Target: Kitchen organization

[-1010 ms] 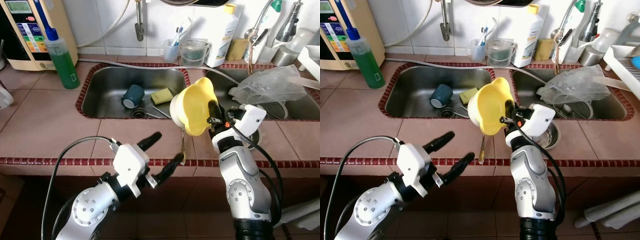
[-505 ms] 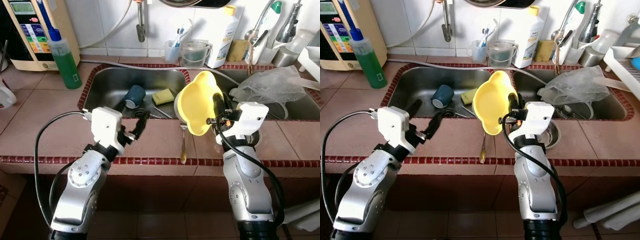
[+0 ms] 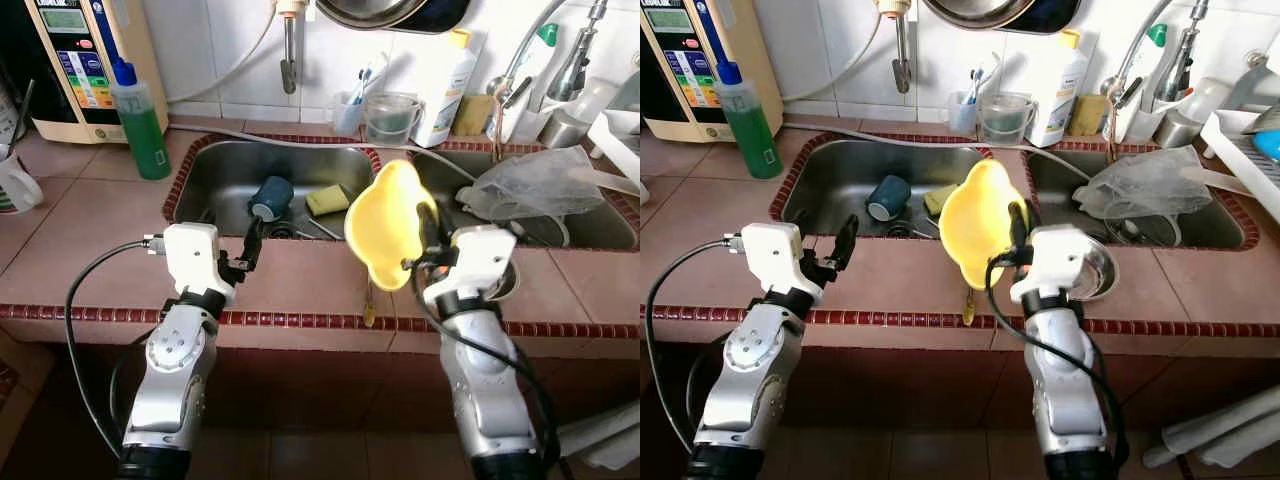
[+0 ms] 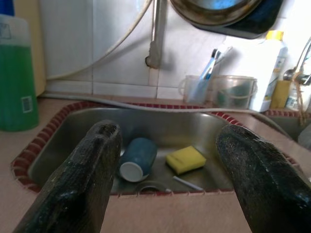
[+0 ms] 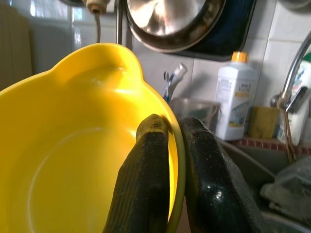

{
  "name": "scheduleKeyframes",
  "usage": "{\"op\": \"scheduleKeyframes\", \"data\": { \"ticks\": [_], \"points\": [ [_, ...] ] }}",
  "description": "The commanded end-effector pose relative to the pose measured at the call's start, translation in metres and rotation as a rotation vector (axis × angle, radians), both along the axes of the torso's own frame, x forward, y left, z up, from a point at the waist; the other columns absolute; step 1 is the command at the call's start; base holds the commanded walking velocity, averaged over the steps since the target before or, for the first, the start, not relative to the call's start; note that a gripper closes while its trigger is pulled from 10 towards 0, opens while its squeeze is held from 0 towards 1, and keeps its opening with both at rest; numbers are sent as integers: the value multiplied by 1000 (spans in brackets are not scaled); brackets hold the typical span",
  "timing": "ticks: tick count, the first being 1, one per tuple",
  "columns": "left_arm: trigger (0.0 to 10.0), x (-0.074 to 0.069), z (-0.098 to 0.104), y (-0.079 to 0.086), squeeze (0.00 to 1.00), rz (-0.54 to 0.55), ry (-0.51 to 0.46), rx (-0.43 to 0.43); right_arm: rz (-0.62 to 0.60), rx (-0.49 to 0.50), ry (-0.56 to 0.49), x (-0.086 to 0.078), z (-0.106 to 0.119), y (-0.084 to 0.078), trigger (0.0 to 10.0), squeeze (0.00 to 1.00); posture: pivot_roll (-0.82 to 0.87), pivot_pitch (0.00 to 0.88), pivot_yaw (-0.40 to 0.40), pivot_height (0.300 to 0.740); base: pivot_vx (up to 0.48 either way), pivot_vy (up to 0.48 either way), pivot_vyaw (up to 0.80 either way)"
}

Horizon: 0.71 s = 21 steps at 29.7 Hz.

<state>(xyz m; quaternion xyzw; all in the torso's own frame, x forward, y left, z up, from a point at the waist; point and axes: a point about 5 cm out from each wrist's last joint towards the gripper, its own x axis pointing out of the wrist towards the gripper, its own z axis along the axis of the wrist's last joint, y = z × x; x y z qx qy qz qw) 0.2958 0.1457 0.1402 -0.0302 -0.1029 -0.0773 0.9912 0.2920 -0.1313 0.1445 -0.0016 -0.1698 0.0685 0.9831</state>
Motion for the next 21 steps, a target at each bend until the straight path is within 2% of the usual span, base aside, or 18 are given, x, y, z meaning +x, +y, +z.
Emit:
{"op": "scheduleKeyframes", "data": {
  "ticks": [1,8,21],
  "points": [
    [10000,-1,-3,-1,0,3,-1,13,-15,-4,-29,-1,3,-3,10000,0,-47,0,3,740,0,0,0],
    [10000,1,-2,4,0,-11,-7,18,-28,5,-38,-2,0,-4,10000,0,-58,0,11,740,0,0,0],
    [10000,7,8,9,0,0,-28,28,11,0,-50,2,3,2,10000,0,-35,0,-10,740,0,0,0]
  ]
}}
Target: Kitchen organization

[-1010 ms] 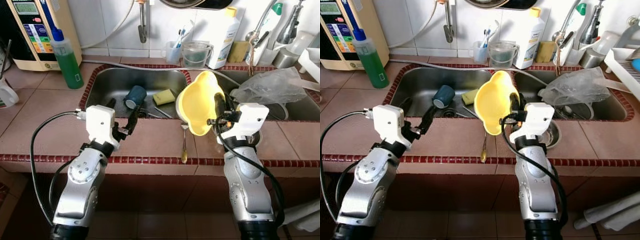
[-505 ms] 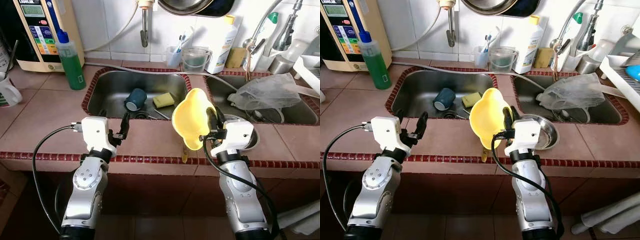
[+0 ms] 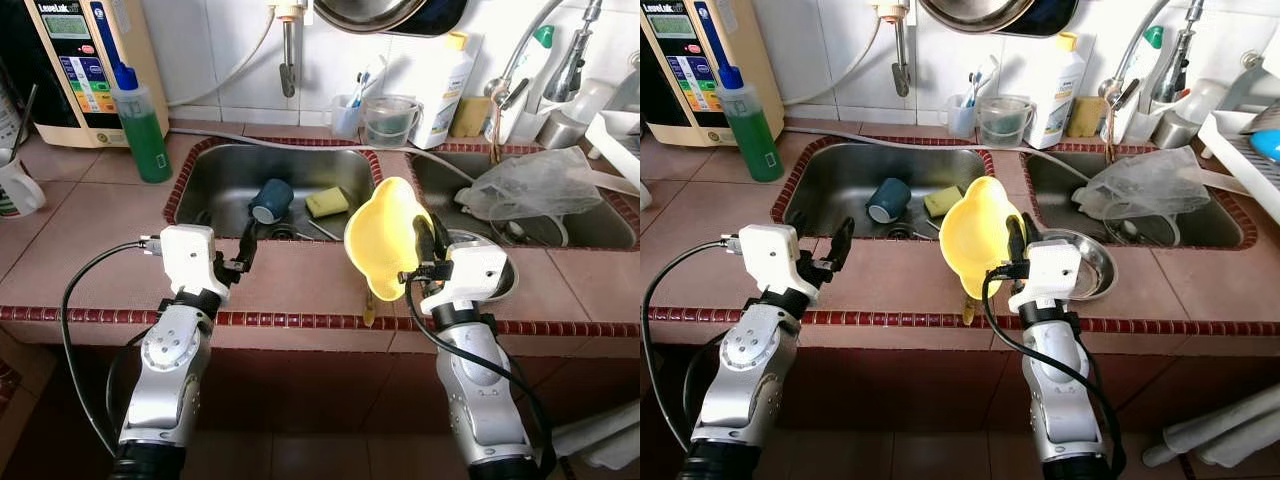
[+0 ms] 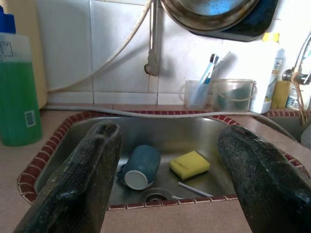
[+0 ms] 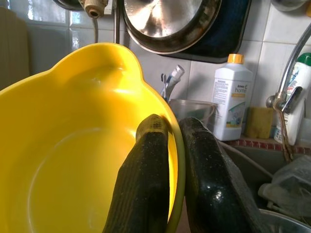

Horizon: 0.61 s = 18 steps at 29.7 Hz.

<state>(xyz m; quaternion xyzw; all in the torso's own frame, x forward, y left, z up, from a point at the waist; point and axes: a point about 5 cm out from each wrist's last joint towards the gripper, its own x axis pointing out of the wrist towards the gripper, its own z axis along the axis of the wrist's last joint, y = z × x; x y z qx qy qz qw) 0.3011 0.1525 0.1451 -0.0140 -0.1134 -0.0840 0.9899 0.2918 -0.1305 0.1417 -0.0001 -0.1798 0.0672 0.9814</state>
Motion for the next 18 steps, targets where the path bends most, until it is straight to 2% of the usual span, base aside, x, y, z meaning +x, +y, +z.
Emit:
{"op": "scheduleKeyframes", "data": {
  "ticks": [1,5,18],
  "points": [
    [10000,2,3,2,0,11,-4,-5,16,-5,-29,3,6,3,10000,0,-35,0,-10,740,0,0,0],
    [10000,0,3,1,0,10,-5,-4,26,-2,-32,4,7,5,10000,0,-29,0,-13,740,0,0,0],
    [10000,0,3,0,0,20,-2,5,40,7,-34,5,8,8,10000,0,-26,0,-18,740,305,0,0]
  ]
}}
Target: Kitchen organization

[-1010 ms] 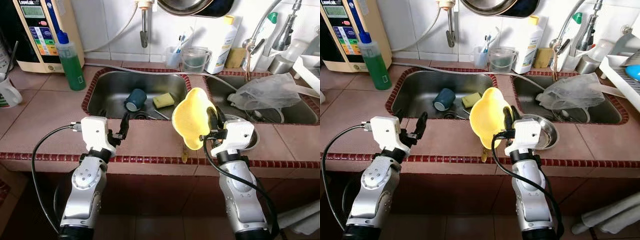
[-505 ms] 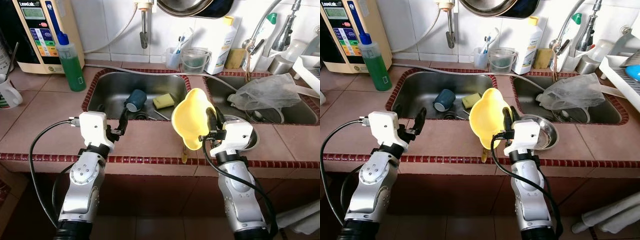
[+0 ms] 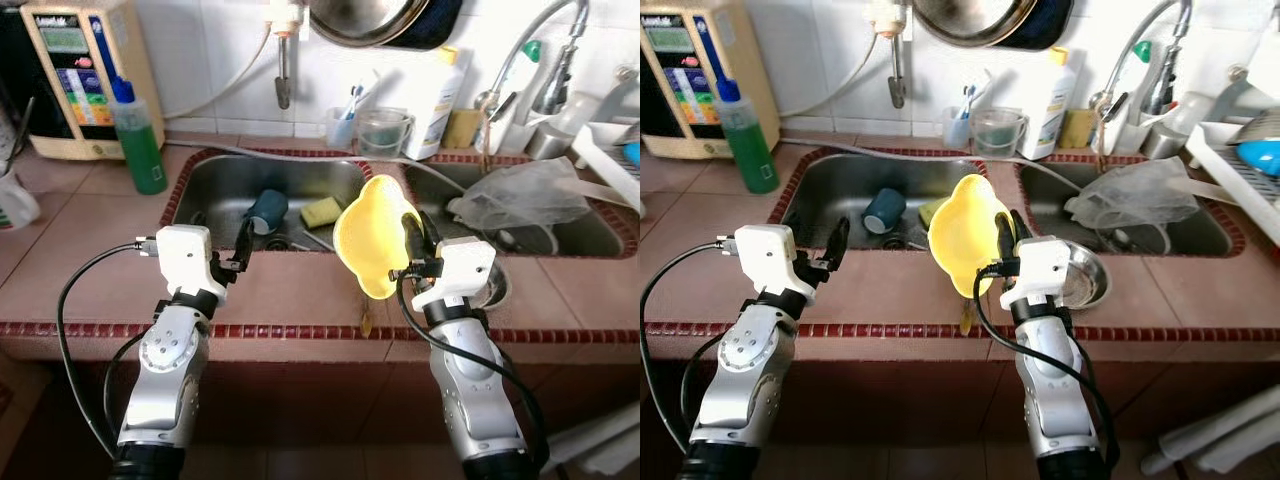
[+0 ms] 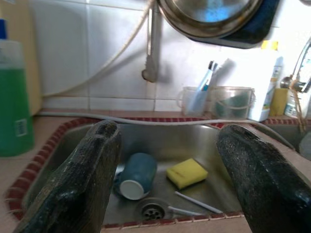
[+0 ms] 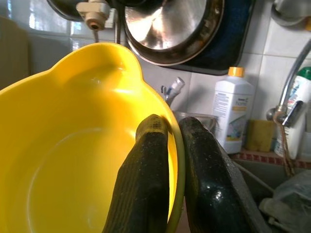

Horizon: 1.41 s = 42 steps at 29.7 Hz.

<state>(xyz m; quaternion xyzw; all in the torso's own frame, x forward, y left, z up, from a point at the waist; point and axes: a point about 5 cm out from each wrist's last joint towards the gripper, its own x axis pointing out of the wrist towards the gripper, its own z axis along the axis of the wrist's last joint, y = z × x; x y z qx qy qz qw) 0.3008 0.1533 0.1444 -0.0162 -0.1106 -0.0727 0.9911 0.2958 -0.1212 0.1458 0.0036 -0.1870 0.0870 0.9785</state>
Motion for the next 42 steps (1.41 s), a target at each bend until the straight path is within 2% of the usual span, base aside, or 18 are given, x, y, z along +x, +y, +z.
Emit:
{"op": "scheduleKeyframes", "data": {
  "ticks": [1,14,37,42],
  "points": [
    [10000,1,4,-1,0,-2,-8,12,0,7,-19,1,4,-1,10000,0,-25,0,-19,740,334,0,0],
    [10000,-1,3,-3,0,-3,-2,8,6,7,-13,-1,3,0,10000,0,-25,3,-20,740,338,0,0],
    [10000,-4,3,-3,0,-1,6,4,15,7,2,-6,-1,1,10000,0,-25,18,-24,740,480,0,0],
    [10000,-7,5,-7,0,-23,-12,-21,18,3,6,-6,-1,0,10000,0,-24,14,-28,740,64,0,0]
  ]
}}
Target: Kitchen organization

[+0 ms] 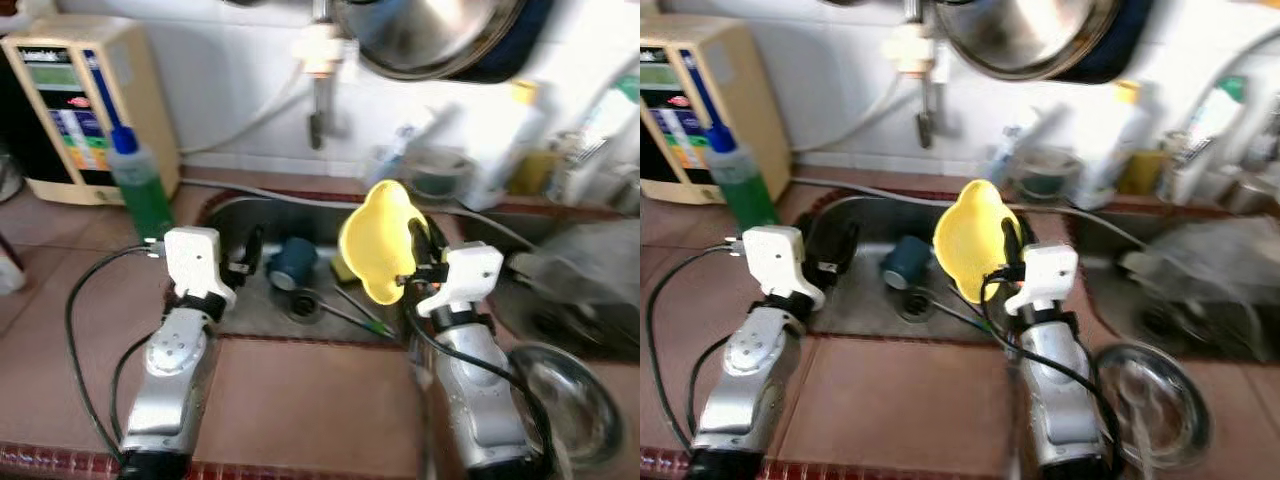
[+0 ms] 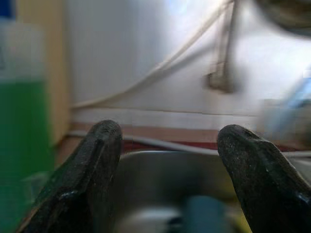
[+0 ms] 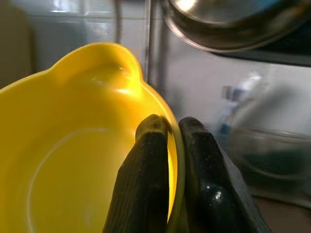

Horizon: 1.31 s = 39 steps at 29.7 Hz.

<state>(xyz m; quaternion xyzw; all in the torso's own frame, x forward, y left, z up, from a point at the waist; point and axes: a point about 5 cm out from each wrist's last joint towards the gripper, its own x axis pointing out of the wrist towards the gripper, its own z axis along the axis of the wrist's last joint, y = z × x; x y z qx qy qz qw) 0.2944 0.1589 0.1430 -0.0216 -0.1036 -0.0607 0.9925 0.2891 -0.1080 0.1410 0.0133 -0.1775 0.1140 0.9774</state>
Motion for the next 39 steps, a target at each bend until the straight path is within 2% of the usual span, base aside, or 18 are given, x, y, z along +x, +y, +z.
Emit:
{"op": "scheduleKeyframes", "data": {
  "ticks": [1,5,33,39],
  "points": [
    [10000,0,7,-13,0,-46,-28,-8,-39,-5,-14,1,3,-13,10000,0,-24,14,-28,740,0,0,0],
    [10000,-3,8,-16,0,-80,-40,-5,-36,-7,-11,1,3,-13,10000,0,-25,8,-31,740,0,0,0],
    [10000,-10,10,-19,0,-138,-51,71,-32,-8,-1,-2,2,-14,10000,0,-29,17,-26,740,0,0,0],
    [10000,-13,11,-26,0,-210,-56,108,-39,5,14,-2,0,-15,10000,0,-28,20,-21,740,0,0,0]
  ]
}}
